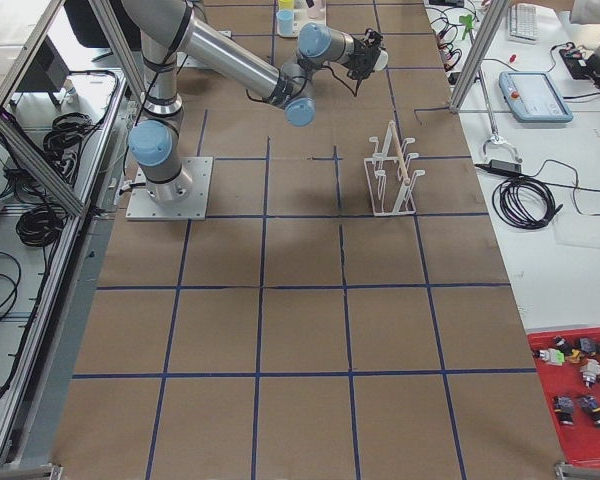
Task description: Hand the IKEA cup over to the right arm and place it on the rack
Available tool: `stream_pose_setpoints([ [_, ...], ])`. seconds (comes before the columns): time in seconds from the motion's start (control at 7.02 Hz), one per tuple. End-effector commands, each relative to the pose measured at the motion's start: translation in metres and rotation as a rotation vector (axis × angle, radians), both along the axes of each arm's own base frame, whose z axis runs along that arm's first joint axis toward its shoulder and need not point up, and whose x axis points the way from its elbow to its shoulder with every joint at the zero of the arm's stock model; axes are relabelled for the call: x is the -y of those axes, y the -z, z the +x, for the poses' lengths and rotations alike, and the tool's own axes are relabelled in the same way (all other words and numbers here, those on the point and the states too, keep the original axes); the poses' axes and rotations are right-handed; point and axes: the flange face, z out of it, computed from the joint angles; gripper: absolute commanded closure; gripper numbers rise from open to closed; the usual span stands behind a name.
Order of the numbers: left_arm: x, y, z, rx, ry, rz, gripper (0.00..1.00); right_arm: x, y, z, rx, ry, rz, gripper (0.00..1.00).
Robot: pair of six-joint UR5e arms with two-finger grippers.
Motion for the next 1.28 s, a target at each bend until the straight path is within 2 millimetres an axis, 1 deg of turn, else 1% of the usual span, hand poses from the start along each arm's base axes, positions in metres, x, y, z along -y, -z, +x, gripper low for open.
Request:
stream_pose_setpoints([
  [0.0, 0.007, -0.007, 0.011, 0.068, -0.044, 0.224, 0.01, 0.014, -0.012, -0.042, -0.296, -0.039, -0.202, 0.68],
  [0.14, 0.008, -0.011, 0.016, 0.108, -0.053, 0.308, 0.01, 0.02, -0.015, -0.058, -0.431, -0.06, -0.284, 0.7],
  [0.28, 0.016, -0.011, 0.024, 0.179, -0.064, 0.357, 0.01, 0.024, -0.02, -0.077, -0.561, -0.042, -0.356, 0.72],
  [0.43, 0.019, -0.023, 0.023, 0.184, -0.054, 0.413, 0.01, 0.032, -0.025, -0.089, -0.675, -0.016, -0.434, 0.72],
  [0.57, 0.025, -0.037, 0.026, 0.212, -0.05, 0.467, 0.01, 0.043, -0.023, -0.096, -0.773, 0.014, -0.519, 0.72],
  [0.71, 0.031, -0.046, 0.028, 0.252, -0.043, 0.506, 0.01, 0.053, -0.008, -0.099, -0.823, 0.03, -0.56, 0.72],
  [0.85, 0.036, -0.048, 0.026, 0.308, -0.031, 0.509, 0.01, 0.06, 0.007, -0.104, -0.836, 0.045, -0.565, 0.72],
  [1.0, 0.038, -0.054, 0.016, 0.365, -0.006, 0.491, 0.01, 0.063, 0.013, -0.109, -0.884, 0.089, -0.601, 0.72],
  [1.14, 0.043, -0.063, 0.01, 0.382, 0.004, 0.479, 0.01, 0.07, 0.024, -0.112, -0.902, 0.113, -0.628, 0.72],
])
